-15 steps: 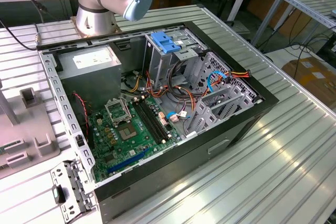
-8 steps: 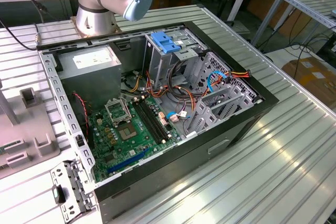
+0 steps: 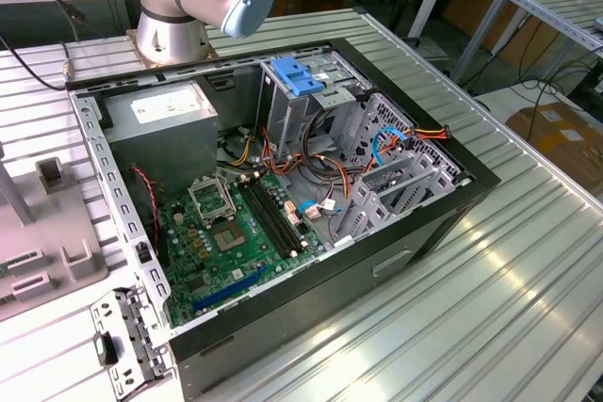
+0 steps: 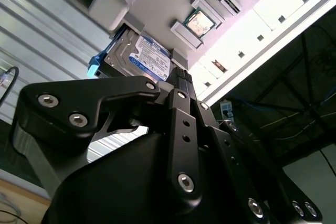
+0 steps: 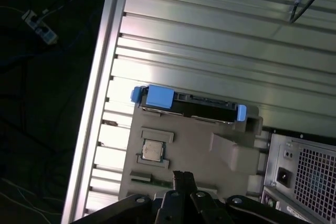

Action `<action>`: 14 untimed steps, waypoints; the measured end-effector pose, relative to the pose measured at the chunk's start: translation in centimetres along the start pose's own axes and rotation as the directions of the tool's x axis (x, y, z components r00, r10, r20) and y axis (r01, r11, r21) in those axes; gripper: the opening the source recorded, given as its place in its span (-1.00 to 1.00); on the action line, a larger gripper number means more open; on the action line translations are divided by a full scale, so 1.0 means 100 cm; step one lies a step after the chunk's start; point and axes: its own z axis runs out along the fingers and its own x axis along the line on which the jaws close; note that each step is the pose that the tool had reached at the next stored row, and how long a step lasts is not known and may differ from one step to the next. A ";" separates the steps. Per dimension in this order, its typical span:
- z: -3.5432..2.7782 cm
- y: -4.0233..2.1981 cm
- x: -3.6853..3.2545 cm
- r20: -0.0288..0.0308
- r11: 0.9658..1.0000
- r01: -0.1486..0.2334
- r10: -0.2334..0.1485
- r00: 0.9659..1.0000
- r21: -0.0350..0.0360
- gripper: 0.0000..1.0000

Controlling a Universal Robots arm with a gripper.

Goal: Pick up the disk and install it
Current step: 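Pick up the disk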

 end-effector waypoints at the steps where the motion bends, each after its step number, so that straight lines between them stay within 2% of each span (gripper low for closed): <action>1: 0.0000 0.0000 0.0000 0.000 1.000 0.003 -0.003 1.000 0.000 -0.79; 14: 0.0000 0.0000 0.0000 -0.002 0.999 0.054 -0.054 0.999 -0.001 -0.79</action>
